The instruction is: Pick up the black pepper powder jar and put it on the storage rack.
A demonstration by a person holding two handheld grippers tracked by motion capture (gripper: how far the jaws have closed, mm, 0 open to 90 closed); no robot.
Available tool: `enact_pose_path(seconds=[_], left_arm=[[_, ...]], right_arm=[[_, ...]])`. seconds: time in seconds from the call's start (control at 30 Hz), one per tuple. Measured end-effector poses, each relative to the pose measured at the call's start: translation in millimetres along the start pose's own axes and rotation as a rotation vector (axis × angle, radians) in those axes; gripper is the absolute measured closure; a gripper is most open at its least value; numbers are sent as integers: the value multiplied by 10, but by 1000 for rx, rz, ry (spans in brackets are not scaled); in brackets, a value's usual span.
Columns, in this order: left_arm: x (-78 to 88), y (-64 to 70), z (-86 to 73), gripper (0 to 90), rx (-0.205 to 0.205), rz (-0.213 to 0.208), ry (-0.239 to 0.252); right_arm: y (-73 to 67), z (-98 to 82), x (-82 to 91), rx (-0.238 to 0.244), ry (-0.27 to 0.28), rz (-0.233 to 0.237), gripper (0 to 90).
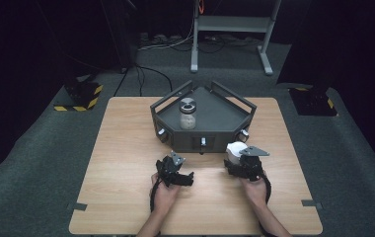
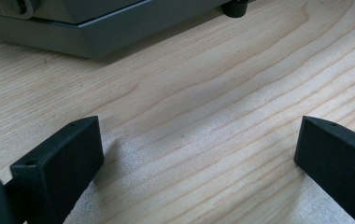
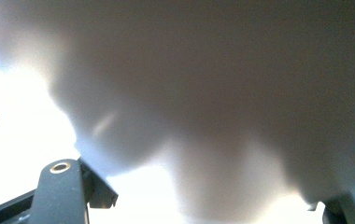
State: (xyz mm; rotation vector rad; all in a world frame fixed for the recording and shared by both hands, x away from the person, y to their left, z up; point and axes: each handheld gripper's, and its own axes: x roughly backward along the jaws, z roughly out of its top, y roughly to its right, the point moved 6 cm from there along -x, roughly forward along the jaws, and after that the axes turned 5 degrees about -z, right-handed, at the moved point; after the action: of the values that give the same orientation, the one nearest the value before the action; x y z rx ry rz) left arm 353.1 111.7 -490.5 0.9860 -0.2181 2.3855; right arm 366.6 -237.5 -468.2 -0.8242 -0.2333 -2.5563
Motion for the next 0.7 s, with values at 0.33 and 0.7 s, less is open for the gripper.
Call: enact_pose_path(seconds=[0.33, 0.7], left_arm=[[0, 0, 0, 13, 0, 0, 0], [0, 0, 0, 13, 0, 0, 0]], right_arm=[[1, 12, 1, -2, -4, -4, 304], [35, 75, 73, 13, -3, -7, 305]])
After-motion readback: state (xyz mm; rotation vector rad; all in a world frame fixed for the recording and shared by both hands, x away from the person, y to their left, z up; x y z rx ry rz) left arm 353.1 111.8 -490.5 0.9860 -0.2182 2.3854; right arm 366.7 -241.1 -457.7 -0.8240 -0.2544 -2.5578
